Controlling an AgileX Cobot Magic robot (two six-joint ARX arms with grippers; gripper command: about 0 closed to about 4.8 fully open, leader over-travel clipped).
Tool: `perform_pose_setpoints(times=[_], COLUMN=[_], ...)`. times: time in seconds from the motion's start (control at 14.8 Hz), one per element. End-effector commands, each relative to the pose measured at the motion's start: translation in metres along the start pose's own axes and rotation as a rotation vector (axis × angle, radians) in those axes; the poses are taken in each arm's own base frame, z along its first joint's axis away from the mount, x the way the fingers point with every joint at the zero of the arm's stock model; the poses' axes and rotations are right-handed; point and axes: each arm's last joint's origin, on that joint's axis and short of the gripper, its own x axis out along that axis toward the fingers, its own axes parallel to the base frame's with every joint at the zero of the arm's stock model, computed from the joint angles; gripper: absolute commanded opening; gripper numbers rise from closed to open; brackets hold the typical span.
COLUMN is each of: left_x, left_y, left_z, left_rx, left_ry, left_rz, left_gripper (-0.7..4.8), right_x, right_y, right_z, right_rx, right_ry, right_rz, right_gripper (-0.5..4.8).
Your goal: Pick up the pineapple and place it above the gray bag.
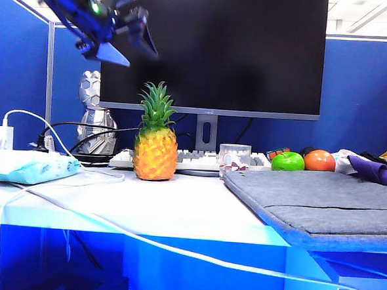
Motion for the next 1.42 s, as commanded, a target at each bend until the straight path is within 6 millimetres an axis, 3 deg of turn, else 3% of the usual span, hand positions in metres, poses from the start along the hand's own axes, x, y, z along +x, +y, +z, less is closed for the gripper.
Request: perform_pose_setpoints(times=[0.07,0.2,0.47,0.81,0.88,0.95,1.22,1.42], left_x=[0.019,0.035,0.070,0.115,0.123,0.126,0.125,0.117], left_y=[0.007,0.014,0.030,0.038,0.036,0.034,0.016,-0.015], left_z=[-0.016,-0.028,-0.043,-0.051,-0.056,-0.058,-0.047,-0.014], left_rx=[0.004,0.015,-0.016,-0.059,-0.057,-0.056,0.055,0.123], left_ry=[0.007,-0.018,-0.061,-0.086,-0.083,-0.081,-0.155,-0.217], left_rz=[-0.010,-0.005,0.043,0.001,-0.008,-0.012,-0.367,-0.558], left_gripper=[4.79,4.79,4.79,4.79,1.98,0.18,-0.06,-0.06], right_x=[0.030,0.043,0.045,0.045,0.045,0.045,0.045,0.045], right_y=[-0.016,-0.022,-0.017,-0.017,-0.017,-0.017,-0.017,-0.017], right_z=[0.007,0.009,0.026,0.028,0.028,0.027,0.027,0.027], right_rx=[0.034,0.054,0.036,0.048,0.048,0.048,0.053,0.064], right_ry=[-0.023,0.005,-0.027,-0.026,-0.026,-0.026,-0.023,-0.019], right_rz=[0.077,0.139,0.181,0.194,0.193,0.193,0.186,0.195], right_gripper=[4.79,4.79,4.79,4.79,4.79,4.79,4.79,4.79])
